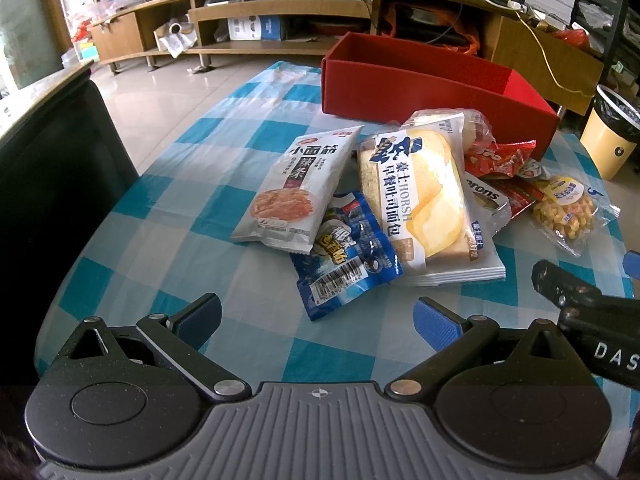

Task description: Organize snacks

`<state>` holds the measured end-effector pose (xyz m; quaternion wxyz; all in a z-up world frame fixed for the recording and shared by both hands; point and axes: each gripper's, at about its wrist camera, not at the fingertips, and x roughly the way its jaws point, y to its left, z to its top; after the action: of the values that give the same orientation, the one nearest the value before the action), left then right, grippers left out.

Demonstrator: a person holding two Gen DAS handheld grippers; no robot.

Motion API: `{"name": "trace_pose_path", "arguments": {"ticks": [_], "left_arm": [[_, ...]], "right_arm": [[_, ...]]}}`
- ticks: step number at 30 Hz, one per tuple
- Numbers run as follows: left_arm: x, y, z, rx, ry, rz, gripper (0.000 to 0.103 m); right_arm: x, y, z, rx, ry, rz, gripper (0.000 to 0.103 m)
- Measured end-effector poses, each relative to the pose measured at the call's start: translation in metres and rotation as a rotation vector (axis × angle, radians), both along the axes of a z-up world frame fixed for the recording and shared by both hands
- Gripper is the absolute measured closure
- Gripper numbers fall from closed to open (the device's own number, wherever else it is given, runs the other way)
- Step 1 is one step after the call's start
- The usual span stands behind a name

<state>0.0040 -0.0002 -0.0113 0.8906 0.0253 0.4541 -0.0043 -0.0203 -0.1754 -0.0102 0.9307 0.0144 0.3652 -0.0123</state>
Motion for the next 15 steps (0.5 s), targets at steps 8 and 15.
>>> {"name": "trace_pose_path", "arguments": {"ticks": [8,15], "left_arm": [[0.005,0.008,0.001,-0.015,0.008,0.025,0.000],[0.019,0.016,0.008,-0.030,0.007,0.035,0.000]], "right_arm": [[0.010,0.005,0.006,0.018,-0.010,0.008,0.000],[0.027,0.008,0.013,0.055,-0.019,0.018,0.000]]}}
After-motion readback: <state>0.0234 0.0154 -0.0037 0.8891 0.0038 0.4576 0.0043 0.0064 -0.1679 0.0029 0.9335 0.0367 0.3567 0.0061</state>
